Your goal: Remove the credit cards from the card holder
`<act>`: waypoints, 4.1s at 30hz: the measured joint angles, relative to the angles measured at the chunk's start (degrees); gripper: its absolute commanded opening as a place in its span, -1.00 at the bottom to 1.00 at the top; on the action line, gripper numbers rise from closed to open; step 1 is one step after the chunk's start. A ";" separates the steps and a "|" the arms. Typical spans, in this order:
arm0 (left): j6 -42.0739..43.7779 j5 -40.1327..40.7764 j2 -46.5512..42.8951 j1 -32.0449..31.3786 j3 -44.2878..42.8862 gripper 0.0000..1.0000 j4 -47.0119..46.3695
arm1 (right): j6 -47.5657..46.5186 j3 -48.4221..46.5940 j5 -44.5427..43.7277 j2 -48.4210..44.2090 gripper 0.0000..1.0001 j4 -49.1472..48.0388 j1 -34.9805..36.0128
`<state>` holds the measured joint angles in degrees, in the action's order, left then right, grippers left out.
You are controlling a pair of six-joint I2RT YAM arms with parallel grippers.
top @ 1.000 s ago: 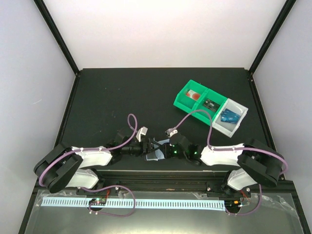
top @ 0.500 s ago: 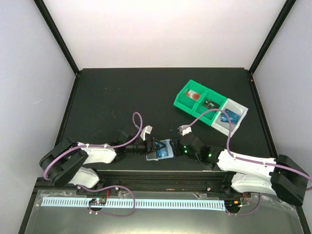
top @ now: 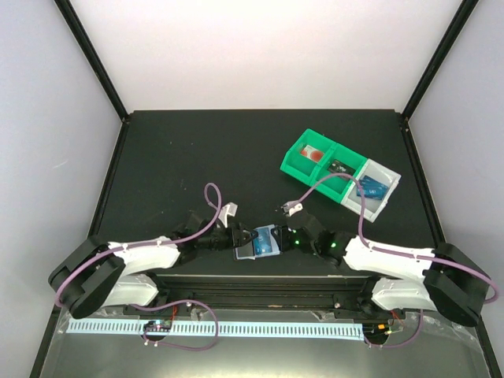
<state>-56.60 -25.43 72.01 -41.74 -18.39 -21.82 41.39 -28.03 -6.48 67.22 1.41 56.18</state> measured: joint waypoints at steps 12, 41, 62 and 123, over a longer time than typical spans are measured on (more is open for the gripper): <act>0.70 0.02 3.37 1.33 0.98 -0.07 0.63 | -1.90 -1.75 3.69 11.52 -0.44 -0.70 -0.70; 0.85 -0.44 8.72 1.66 1.03 -0.40 -1.27 | 6.10 4.63 9.77 16.06 -0.88 -15.69 -0.76; -1.40 -2.45 12.39 1.66 1.46 -0.97 -8.13 | 8.22 6.16 9.70 16.02 -0.91 -18.53 -0.76; 14.93 -17.53 -23.23 3.85 1.95 -0.97 14.93 | -20.61 -11.76 23.26 -20.50 -0.08 24.55 -2.32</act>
<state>-41.67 -42.96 48.77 -37.89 -16.45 -6.90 20.78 -39.79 16.78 46.72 25.96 53.87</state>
